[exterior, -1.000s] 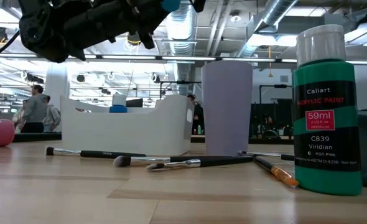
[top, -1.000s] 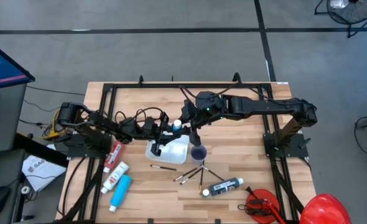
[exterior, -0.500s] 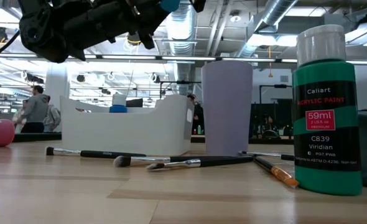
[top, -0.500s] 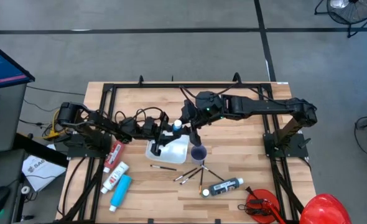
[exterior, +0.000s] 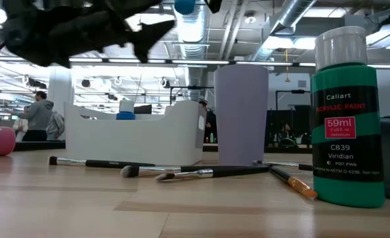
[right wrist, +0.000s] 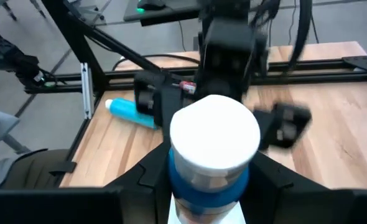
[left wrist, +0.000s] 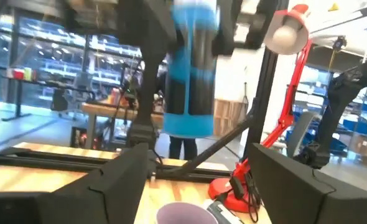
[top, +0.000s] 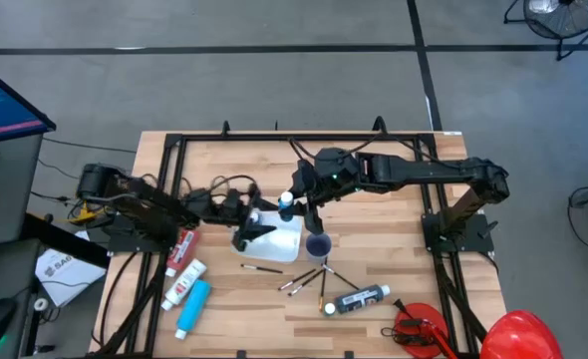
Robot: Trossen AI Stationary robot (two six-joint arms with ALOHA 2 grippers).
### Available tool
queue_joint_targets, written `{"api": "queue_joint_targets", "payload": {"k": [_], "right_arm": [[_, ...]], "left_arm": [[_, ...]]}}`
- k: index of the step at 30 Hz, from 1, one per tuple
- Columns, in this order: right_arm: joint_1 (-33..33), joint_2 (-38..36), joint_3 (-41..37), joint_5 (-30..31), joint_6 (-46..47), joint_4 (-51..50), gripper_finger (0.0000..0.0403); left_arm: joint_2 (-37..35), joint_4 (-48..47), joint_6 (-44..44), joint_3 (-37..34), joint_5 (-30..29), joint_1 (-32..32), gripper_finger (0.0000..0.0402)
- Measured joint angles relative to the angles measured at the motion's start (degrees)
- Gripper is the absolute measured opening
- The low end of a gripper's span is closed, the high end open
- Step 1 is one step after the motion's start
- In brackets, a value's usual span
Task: Pick & Place Paint Supplies
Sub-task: Put the blue paint bottle into the white bin
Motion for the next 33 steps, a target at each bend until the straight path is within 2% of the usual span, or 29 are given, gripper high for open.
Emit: {"api": "queue_joint_targets", "payload": {"k": [3, 8, 11, 14, 20, 30, 33], "right_arm": [[2.0, 0.1, 0.0, 3.8, 0.0, 0.3, 0.0128], [6.6, 0.3, 0.0, 13.6, 0.2, 3.0, 0.0128], [9.0, 2.8, 0.0, 19.1, 0.4, 6.9, 0.0128], [10.5, 6.6, -0.1, 20.5, 2.6, 12.2, 0.0128], [10.9, 15.6, 0.0, 20.7, 5.9, 19.7, 0.0128], [8.9, 24.8, 0.0, 25.3, 9.0, 26.0, 0.0132], [8.9, 25.5, -0.1, 25.3, 9.0, 26.0, 0.0135]], "left_arm": [[-8.6, 0.3, 1.0, -5.2, -3.3, 0.5, 0.0281], [-26.6, 0.0, 1.9, -14.1, -7.5, 2.3, 0.0277], [-35.7, -0.1, 1.9, -18.5, -10.1, 2.8, 0.0274], [-42.2, -5.5, 1.9, -18.8, -11.3, 3.1, 0.0273], [-44.3, -8.5, 1.9, -18.8, -11.3, 3.1, 0.0273], [-41.7, -8.4, 2.2, -18.8, -11.1, 3.6, 0.0273], [-40.1, -10.1, 4.3, -18.8, -9.6, 4.2, 0.0271]]}}
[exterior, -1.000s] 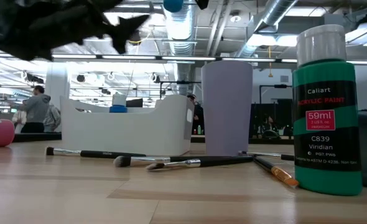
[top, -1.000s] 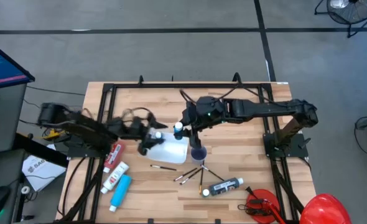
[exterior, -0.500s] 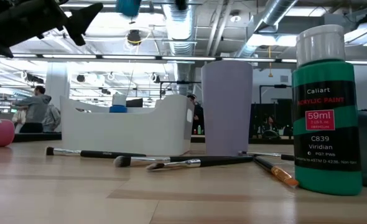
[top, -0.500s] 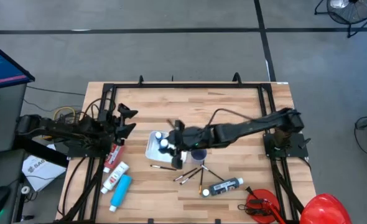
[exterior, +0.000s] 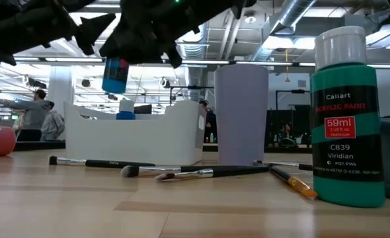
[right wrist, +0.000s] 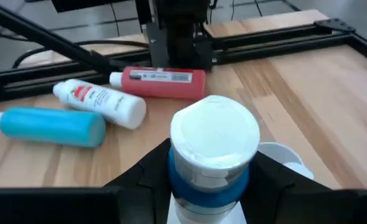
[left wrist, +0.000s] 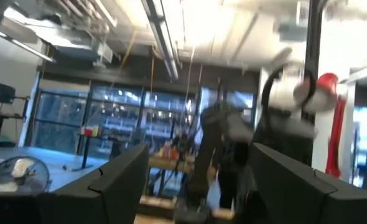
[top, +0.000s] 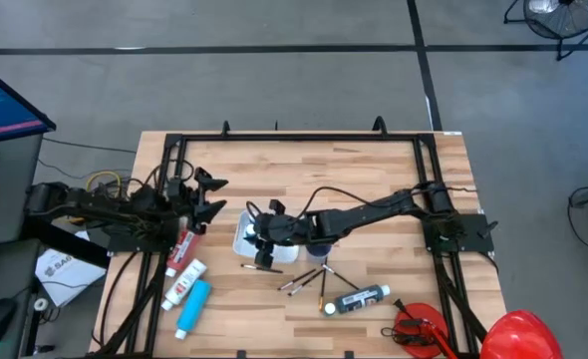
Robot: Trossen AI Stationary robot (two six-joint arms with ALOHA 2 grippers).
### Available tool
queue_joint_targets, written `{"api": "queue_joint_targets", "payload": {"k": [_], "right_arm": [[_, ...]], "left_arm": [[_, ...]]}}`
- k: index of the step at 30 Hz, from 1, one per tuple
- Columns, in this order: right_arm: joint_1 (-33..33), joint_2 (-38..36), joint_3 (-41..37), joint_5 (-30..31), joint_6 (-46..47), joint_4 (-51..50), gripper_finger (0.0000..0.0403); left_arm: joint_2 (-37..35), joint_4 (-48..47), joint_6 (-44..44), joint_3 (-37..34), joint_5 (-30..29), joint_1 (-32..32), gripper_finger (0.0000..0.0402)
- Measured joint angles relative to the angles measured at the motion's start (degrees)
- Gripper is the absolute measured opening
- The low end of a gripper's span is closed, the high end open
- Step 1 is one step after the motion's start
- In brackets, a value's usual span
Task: Pick & Place Paint Supplies
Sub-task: Put the blue paint bottle into the white bin
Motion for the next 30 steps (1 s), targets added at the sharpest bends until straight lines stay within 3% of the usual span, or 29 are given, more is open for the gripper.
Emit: {"api": "queue_joint_targets", "payload": {"k": [5, 13, 17, 30], "right_arm": [[0.3, -0.2, 0.1, 0.1, -1.0, -0.2, 0.0127], [1.0, -0.1, 0.1, 1.0, -1.2, -2.3, 0.0135], [1.1, -0.1, 0.1, 1.6, -1.2, -1.8, 0.0127], [1.3, -0.2, -3.2, 3.7, 1.5, 2.4, 0.0128]], "left_arm": [[3.0, -5.8, 3.5, 1.5, 3.5, 1.7, 0.0255], [8.9, -26.5, 3.8, 10.5, 15.0, 5.4, 0.0225], [9.8, -27.3, 3.7, 11.0, 17.9, 5.5, 0.0221], [9.1, -28.1, 3.7, 11.0, 17.9, 6.6, 0.0219]]}}
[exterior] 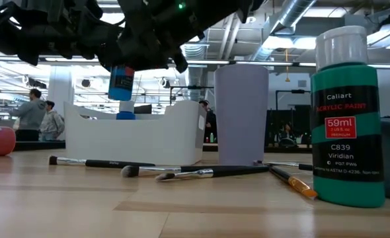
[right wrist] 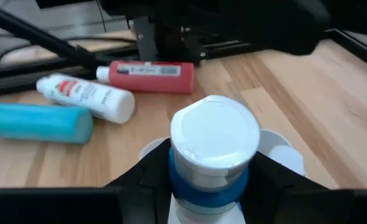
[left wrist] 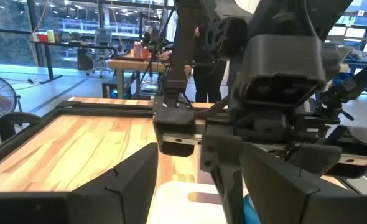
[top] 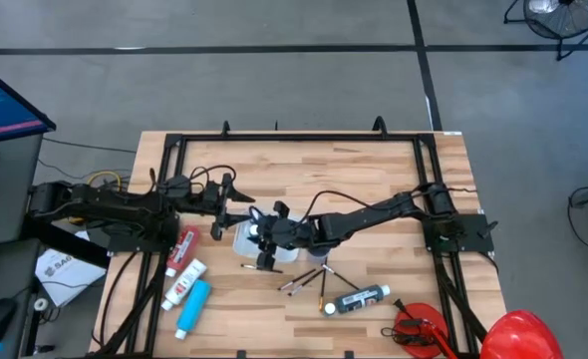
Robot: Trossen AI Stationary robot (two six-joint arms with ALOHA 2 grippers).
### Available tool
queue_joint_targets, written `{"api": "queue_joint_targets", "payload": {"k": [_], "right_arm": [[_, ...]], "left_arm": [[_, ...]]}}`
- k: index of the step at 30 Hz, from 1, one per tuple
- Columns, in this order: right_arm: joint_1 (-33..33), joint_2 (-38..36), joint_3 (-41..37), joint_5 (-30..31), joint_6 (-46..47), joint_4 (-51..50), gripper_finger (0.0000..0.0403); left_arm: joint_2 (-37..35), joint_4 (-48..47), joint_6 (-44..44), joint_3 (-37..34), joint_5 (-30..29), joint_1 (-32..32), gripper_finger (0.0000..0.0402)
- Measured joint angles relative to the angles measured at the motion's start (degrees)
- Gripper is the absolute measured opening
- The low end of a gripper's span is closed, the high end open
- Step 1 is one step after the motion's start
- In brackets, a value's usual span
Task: Pick & Place Paint Supplies
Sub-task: Put the blue paint bottle into the white bin
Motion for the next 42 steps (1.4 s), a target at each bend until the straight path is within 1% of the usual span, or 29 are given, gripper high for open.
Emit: {"api": "queue_joint_targets", "payload": {"k": [3, 5, 7, 11, 14, 17, 20, 22, 31, 36, 42], "right_arm": [[0.3, 0.0, -0.4, 0.6, 0.9, 1.2, 0.0127], [0.4, 1.5, -0.4, 1.8, 0.9, 2.4, 0.0128], [0.3, 2.1, -0.9, 2.2, 0.7, 0.6, 0.0131], [-0.2, 3.0, -0.1, 2.8, 0.6, 3.6, 0.0132], [-0.7, 4.2, -0.8, 3.4, 0.5, 1.7, 0.0129], [-0.9, 6.1, -0.2, 3.4, 1.3, 6.1, 0.013], [-0.9, 7.2, -0.5, 3.4, 1.8, 5.3, 0.0132], [-1.1, 8.3, -0.5, 3.4, 2.0, 5.6, 0.0132], [-1.8, 8.3, -0.5, 3.4, 2.5, 6.2, 0.0132], [-2.4, 9.1, -0.5, 2.0, 5.1, 7.0, 0.0132], [-2.8, 9.4, -0.5, 2.1, 5.4, 7.0, 0.0133]], "left_arm": [[0.0, 0.0, 0.0, 0.0, -0.1, 0.0, 0.0218], [0.0, 0.0, 0.0, 0.0, -0.1, 0.0, 0.0219], [0.0, 0.0, 0.0, 0.0, -0.2, 0.0, 0.022], [0.0, 0.1, 0.2, 0.0, -0.3, 0.0, 0.0217], [0.0, 0.1, 1.0, 0.0, -0.4, 0.0, 0.0216], [0.0, 0.1, 1.1, 0.0, -2.7, 0.0, 0.0216], [0.0, 0.1, 1.0, 0.0, -5.9, 0.0, 0.0214], [0.0, 0.1, 1.0, 0.0, -6.9, 0.0, 0.0214], [0.0, 0.0, 0.8, 0.0, -6.2, 0.0, 0.0212], [0.0, 0.0, 0.8, 0.0, -6.2, 0.0, 0.0212], [0.0, 0.0, 1.0, 0.0, -6.2, 0.0, 0.0211]]}}
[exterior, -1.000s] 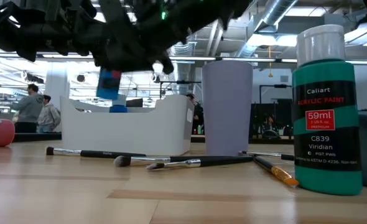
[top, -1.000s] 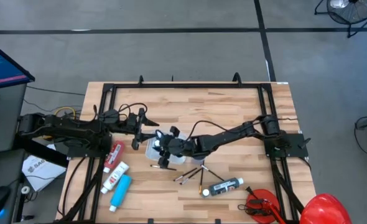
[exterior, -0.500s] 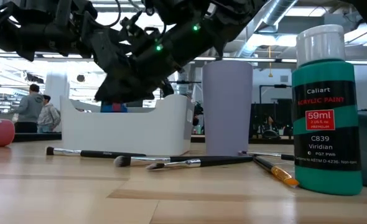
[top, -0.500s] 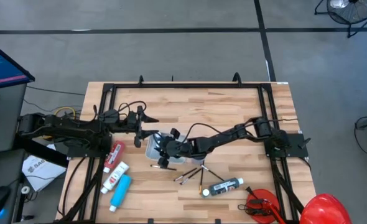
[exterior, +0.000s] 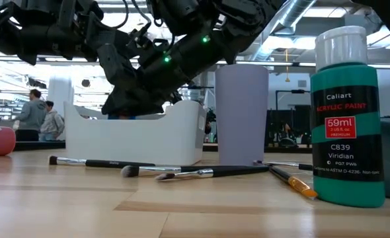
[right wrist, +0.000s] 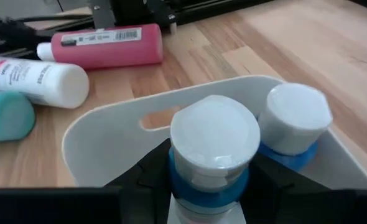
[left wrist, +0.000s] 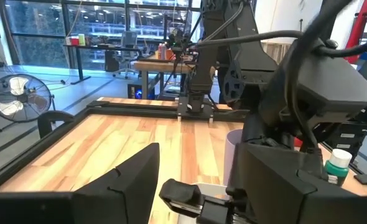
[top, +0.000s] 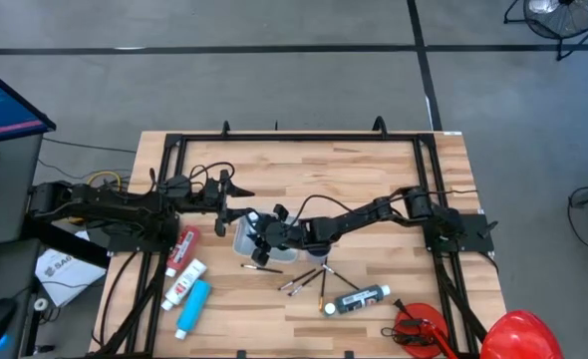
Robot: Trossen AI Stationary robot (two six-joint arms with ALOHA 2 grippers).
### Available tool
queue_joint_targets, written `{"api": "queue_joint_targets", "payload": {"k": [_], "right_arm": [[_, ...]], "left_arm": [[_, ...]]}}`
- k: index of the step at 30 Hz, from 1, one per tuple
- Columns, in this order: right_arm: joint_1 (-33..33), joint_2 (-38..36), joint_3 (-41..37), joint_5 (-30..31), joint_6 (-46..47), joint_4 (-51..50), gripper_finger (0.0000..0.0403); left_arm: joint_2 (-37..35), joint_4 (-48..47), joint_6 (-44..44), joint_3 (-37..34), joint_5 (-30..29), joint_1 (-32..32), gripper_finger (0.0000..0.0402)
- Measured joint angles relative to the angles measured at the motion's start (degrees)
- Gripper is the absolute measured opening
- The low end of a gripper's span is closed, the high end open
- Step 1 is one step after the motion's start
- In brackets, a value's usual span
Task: Pick & Place Paint Supplies
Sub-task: Put the blue paint bottle into the white bin
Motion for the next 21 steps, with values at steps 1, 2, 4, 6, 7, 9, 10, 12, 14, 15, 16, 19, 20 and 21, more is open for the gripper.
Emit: {"api": "queue_joint_targets", "payload": {"k": [1, 2, 4, 6, 7, 9, 10, 12, 14, 15, 16, 19, 20, 21], "right_arm": [[-0.1, 0.0, 0.0, 0.0, 0.0, 0.0, 0.0133], [-0.1, 0.0, 0.0, 0.0, 0.1, 0.1, 0.0133], [-0.2, 0.0, 0.0, -0.1, 0.2, 0.0, 0.0133], [-0.2, 0.0, 0.0, -0.2, 0.4, -0.1, 0.0133], [-0.2, 0.0, 0.0, -0.2, 0.4, -0.2, 0.0133], [0.2, 0.0, 0.0, 0.0, 0.4, -0.6, 0.0134], [0.4, 0.0, 0.0, 0.0, 0.2, -0.5, 0.0134], [0.9, 0.0, 0.0, -0.1, 0.2, -0.3, 0.0134], [1.2, 0.0, 0.0, -0.1, 0.8, 0.0, 0.0134], [1.4, 0.0, 0.0, 0.0, 1.2, 0.0, 0.0134], [1.5, 0.0, 0.0, 0.3, 1.8, 0.0, 0.0134], [1.8, 0.0, 0.0, 1.6, 2.0, -0.1, 0.0134], [1.7, 0.0, 0.0, 1.9, 2.0, -0.1, 0.0134], [1.7, 0.0, 0.0, 2.1, 2.0, -0.1, 0.0134]], "left_arm": [[0.0, 0.0, 0.0, 0.0, 0.0, 0.0, 0.0211], [0.0, 0.0, 0.0, 0.0, 0.0, 0.0, 0.0211], [0.0, 0.0, 0.0, 0.0, 0.0, 0.0, 0.0211], [0.0, 0.0, 0.0, 0.0, 0.0, 0.0, 0.0209], [0.0, 0.0, 0.0, 0.0, 0.0, 0.0, 0.0209], [0.0, 0.0, 0.0, 0.0, 0.0, 0.0, 0.0209], [0.0, 0.0, 0.0, 0.0, 0.0, 0.0, 0.0209], [0.0, 0.0, 0.0, 0.0, 0.0, 0.0, 0.0209], [0.0, 0.0, 0.0, 0.0, 0.0, 0.0, 0.0208], [0.0, 0.0, 0.0, 0.0, 0.0, 0.0, 0.0208], [0.0, 0.0, 0.0, 0.0, 0.0, 0.0, 0.0208], [0.0, 0.0, 0.0, 0.0, 0.0, 0.0, 0.0208], [0.0, 0.0, 0.0, 0.0, 0.0, 0.0, 0.0208], [0.0, 0.1, 0.0, 0.0, 0.0, 0.0, 0.0208]]}}
